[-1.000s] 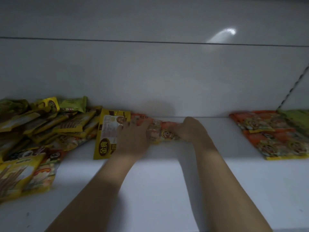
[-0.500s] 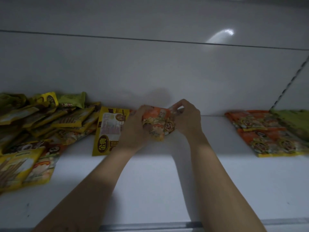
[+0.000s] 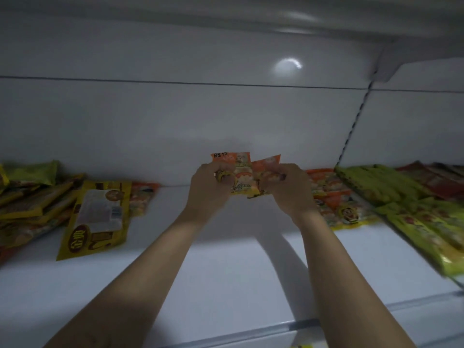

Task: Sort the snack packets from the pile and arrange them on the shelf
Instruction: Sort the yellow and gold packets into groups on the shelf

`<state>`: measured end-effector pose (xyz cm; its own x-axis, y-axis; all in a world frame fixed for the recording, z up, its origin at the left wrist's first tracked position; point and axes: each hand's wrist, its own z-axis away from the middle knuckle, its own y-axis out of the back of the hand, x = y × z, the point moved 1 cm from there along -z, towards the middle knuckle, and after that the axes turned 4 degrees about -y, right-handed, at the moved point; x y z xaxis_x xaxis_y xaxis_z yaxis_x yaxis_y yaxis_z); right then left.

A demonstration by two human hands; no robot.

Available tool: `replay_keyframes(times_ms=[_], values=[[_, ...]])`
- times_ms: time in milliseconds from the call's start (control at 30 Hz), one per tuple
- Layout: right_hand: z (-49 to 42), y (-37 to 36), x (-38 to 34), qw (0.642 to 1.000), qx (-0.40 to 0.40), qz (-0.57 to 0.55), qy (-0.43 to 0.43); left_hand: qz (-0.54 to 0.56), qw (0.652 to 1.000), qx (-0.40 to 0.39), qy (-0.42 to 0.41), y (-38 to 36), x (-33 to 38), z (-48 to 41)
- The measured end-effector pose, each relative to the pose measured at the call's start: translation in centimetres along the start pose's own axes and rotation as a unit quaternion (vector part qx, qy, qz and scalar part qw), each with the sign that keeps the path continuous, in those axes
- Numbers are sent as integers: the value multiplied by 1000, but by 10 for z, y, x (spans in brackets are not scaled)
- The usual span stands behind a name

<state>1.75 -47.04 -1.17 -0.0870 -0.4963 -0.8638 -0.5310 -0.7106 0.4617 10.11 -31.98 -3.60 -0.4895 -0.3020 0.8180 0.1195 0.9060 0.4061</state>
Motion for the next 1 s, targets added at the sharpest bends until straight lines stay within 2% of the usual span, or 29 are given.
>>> replay_keyframes(times_ms=[167,267,367,467,567,700,767,833,900,1000], values=[[-35,84,48,991,105,69,-36,1,999,-43,1,-63,38,-1],[-60,128,75,994,76,36,-69,-32,995,-91,12,-104,53,11],[-84,153,100,991,73,39,-106,-4,995,-92,50,-140,60,26],[-100,161,116,990,48,42,-124,4,993,-94,77,-164,62,36],[-111,154,127,990,7,9,-139,-42,991,-98,82,-178,63,40],[-123,141,136,994,-26,59,-83,-160,980,-95,68,-183,64,43],[-127,134,140,990,-38,123,-58,-238,964,-104,52,-185,66,46],[-127,131,142,972,-46,228,-42,-308,946,-96,13,-186,67,50],[-128,128,141,949,-37,314,-5,-330,940,-85,-19,-188,68,52],[-129,124,138,935,-73,347,29,-384,916,-85,-77,-192,67,54]])
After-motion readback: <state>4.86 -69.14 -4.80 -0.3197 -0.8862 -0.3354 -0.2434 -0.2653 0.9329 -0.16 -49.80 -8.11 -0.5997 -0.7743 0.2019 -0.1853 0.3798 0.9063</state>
